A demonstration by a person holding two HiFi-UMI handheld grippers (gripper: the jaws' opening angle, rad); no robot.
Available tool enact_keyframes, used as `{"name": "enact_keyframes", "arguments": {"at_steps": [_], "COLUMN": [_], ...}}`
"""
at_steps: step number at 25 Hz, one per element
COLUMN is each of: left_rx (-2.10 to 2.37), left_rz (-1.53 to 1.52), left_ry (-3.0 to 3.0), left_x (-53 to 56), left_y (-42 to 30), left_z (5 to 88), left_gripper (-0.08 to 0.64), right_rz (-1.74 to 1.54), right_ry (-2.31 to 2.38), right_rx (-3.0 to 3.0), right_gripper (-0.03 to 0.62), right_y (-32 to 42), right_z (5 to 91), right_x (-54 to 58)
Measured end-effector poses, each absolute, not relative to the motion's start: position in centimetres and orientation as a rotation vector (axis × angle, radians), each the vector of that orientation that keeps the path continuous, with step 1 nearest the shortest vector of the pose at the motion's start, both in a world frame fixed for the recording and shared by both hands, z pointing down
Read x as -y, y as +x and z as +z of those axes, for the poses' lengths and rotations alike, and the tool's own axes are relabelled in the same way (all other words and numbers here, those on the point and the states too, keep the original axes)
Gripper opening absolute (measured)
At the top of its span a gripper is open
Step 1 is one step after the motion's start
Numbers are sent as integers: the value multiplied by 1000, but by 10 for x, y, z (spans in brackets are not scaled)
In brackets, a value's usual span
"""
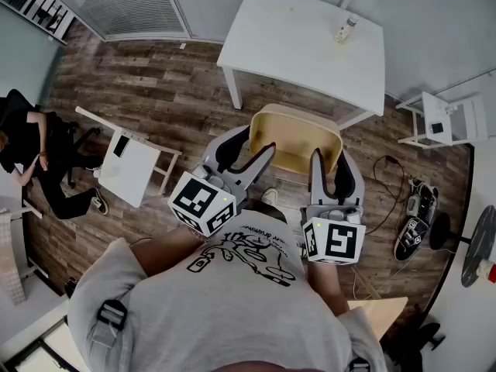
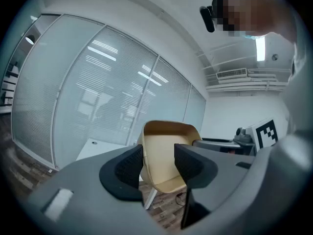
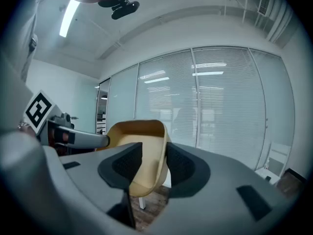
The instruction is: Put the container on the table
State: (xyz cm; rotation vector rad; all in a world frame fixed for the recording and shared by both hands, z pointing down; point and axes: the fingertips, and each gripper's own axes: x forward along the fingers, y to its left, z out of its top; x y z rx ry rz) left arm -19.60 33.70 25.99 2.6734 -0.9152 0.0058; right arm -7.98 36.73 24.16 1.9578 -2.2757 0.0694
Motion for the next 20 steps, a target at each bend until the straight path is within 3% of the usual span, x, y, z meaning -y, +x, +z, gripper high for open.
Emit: {"name": "enact_keyframes", "arguments": {"at_steps": [15,20], "left_rx": [898,893], "left_rz": [-3,5], "left_ry": [2681,2669], "left_x": [-342,-347], "left_y": [-160,-110], "left_z": [258,262], "left_gripper": [196,196], "right_rz": [90,86], "right_ry": [1989,1980], "right_rx": [2294,2300], "right_gripper": [149,149], "right_y": [-45,4], "right_z": [240,241], "right_x": [-374,-380]}}
